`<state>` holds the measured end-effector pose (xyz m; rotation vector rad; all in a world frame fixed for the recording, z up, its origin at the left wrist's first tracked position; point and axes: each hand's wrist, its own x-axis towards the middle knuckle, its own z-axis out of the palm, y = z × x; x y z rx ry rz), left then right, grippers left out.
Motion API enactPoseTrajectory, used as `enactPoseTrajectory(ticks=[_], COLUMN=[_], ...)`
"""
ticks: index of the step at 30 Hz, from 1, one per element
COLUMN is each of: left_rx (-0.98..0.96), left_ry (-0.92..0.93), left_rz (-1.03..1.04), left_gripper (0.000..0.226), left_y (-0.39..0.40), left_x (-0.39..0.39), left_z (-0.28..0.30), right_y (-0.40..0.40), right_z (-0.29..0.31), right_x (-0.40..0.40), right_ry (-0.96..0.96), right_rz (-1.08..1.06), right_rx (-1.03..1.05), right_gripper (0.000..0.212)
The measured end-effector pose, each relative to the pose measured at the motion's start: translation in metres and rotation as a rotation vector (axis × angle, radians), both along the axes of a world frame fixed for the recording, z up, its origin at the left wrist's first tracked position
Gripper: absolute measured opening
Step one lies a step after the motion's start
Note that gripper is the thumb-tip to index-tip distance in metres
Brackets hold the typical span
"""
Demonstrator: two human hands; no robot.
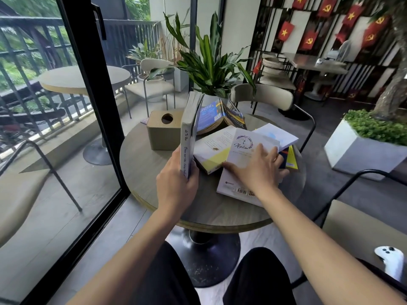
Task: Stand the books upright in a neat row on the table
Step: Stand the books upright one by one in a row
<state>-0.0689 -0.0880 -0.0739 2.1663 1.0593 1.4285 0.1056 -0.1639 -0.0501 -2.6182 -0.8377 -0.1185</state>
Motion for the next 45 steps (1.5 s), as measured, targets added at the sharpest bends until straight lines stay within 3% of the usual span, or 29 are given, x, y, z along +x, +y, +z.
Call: enactPoseTrajectory(ticks=[4, 9, 12, 18, 24, 30, 34, 37, 45], left_rx=[-0.003, -0.007, -0.015, -0.001, 0.036, -0.029, -0.031, -0.029, -0.012], left_ry=[0.001, -0.005, -0.020, -0.017, 0.019, -0.031, -0.022, 0.009, 0.073], left_rz=[0.002, -0.002, -0.014, -0.025, -0.025, 0.014, 0.005, -0.034, -0.184], left_gripper=[0.031, 0.034, 0.033, 0.032, 0.033, 0.040, 0.046, 0.055, 0.083], left_y=[0.001, 0.000, -0.001, 0.000, 0.006, 0.014, 0.014, 0.015, 0.013], left_x=[0.000, 0.000, 0.000, 0.002, 0.001, -0.003, -0.004, -0.007, -0.014], left_z=[-0.001, -0.001, -0.001, 0.000, 0.001, 0.003, 0.003, 0.004, 0.013], right_y=[-0.004, -0.011, -0.017, -0.024, -0.013, 0.021, 0.040, 0.045, 0.036], right_z=[0.004, 0.003, 0.002, 0.021, 0.049, 0.038, 0.017, 0.005, 0.003], right_x=[0.007, 0.011, 0.014, -0.004, -0.046, -0.081, -0.099, -0.103, -0.093], right_ry=[0.068, 0.207, 0.215, 0.228, 0.107, 0.138, 0.271, 0.389, 0.468], right_rz=[-0.094, -0.120, -0.096, 0.102, 0.369, 0.598, 0.645, 0.691, 0.883], right_rx=[0.037, 0.245, 0.451, 0.856, 1.115, 1.110, 1.092, 1.086, 0.952], right_gripper=[0.130, 0.123, 0.103, 0.031, 0.021, 0.032, 0.032, 0.029, 0.035])
